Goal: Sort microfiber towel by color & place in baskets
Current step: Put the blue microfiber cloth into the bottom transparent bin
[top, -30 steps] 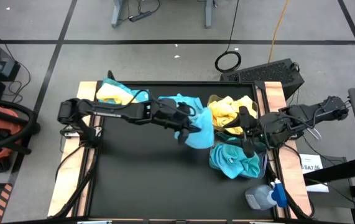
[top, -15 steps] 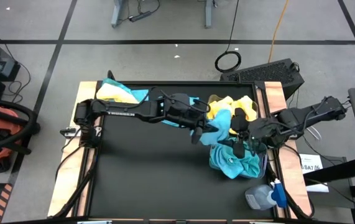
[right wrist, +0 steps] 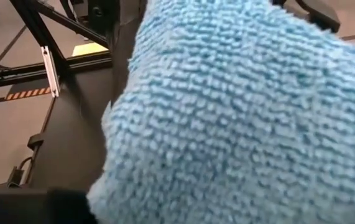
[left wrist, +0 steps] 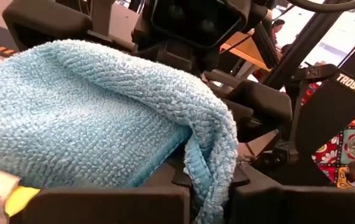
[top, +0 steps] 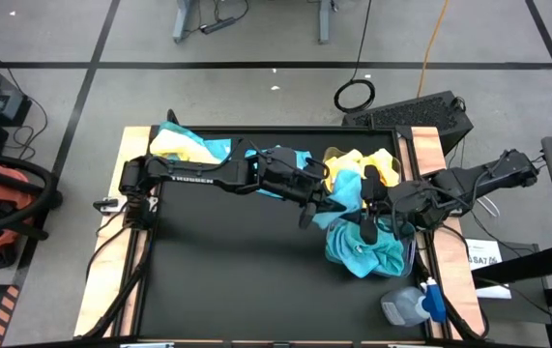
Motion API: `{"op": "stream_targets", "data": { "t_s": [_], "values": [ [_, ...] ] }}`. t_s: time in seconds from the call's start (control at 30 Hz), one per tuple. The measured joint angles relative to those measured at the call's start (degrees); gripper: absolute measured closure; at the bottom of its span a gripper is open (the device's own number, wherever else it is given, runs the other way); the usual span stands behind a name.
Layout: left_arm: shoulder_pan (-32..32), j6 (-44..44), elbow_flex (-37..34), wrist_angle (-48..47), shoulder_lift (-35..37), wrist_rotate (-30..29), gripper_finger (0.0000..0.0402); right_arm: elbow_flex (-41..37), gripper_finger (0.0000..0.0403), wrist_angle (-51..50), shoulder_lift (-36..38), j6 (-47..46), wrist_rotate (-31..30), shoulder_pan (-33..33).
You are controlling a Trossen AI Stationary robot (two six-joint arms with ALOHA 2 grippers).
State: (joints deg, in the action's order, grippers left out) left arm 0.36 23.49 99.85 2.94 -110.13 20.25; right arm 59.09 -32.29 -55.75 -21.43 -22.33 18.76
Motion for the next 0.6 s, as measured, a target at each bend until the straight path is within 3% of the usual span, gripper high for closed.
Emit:
{"op": "stream_targets", "data": {
  "t_s": [0.17,0.3,0.6],
  "values": [
    [0.0,-0.5,0.0,0.0,0.0,-0.8,0.0374,0.0,0.0273,0.0,0.0,-0.1,0.9,0.0],
    [-0.5,-2.8,0.0,-0.7,0.0,-3.8,0.0328,0.0,0.0378,-0.9,0.0,-0.6,4.2,0.0],
    [-0.7,-2.9,0.0,-2.6,0.0,-3.8,0.0171,0.0,0.0394,-11.4,3.0,-9.8,8.9,2.6]
  ]
}}
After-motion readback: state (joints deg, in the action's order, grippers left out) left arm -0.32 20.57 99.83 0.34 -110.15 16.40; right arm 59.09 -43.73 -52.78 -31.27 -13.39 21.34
